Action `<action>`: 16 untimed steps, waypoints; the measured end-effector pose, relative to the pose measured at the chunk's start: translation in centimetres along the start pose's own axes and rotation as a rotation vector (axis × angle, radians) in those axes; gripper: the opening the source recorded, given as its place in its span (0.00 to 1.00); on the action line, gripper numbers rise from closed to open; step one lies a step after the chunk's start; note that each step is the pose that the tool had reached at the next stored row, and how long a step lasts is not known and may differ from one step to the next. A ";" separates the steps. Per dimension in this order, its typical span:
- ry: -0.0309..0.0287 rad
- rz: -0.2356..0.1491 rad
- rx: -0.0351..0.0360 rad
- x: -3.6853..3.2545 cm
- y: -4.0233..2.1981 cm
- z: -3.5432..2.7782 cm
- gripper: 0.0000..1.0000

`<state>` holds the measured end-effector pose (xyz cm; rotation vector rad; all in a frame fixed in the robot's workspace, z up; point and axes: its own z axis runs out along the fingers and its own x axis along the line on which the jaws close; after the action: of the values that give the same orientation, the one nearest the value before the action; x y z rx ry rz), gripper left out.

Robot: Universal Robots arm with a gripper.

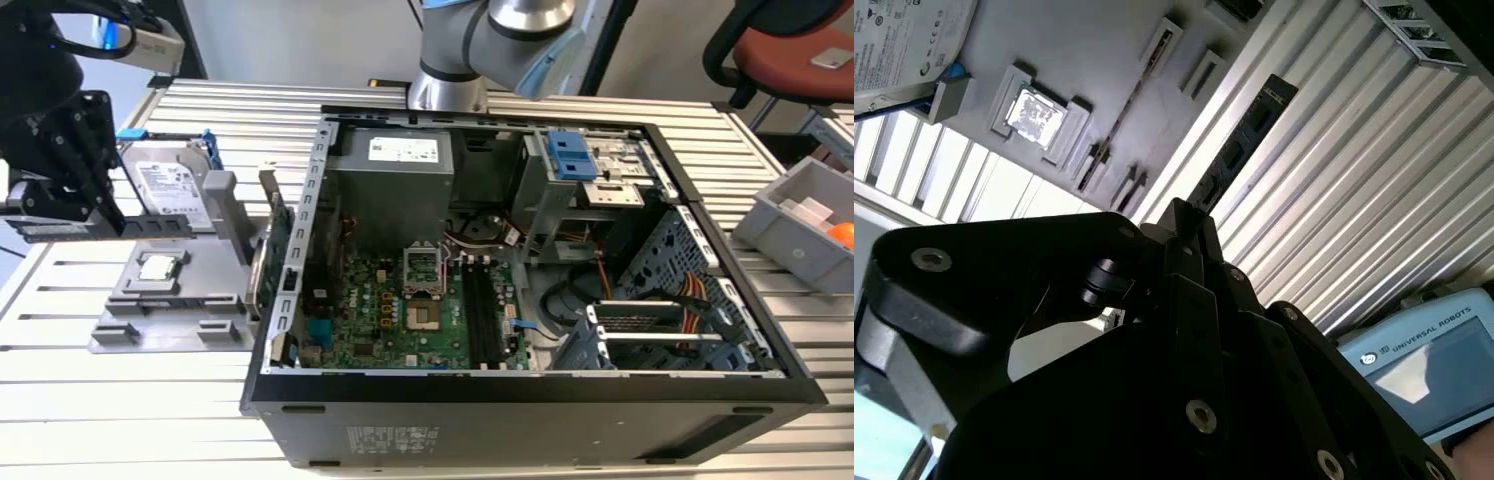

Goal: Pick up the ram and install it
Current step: 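Pick up the ram and move it above insertion slot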

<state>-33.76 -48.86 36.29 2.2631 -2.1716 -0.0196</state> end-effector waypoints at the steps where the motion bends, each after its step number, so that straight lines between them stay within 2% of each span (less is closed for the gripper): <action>1: 0.0000 0.000 0.0000 0.01 -0.29 0.00 0.00; 9: 0.0000 0.000 0.0000 0.07 -1.75 -0.02 0.00; 12: 0.0000 0.000 0.0000 0.09 -2.09 -0.03 0.00; 16: 0.0000 0.000 0.0000 0.09 -2.12 -0.03 0.00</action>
<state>-31.63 -48.85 36.29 2.2631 -2.1716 -0.0196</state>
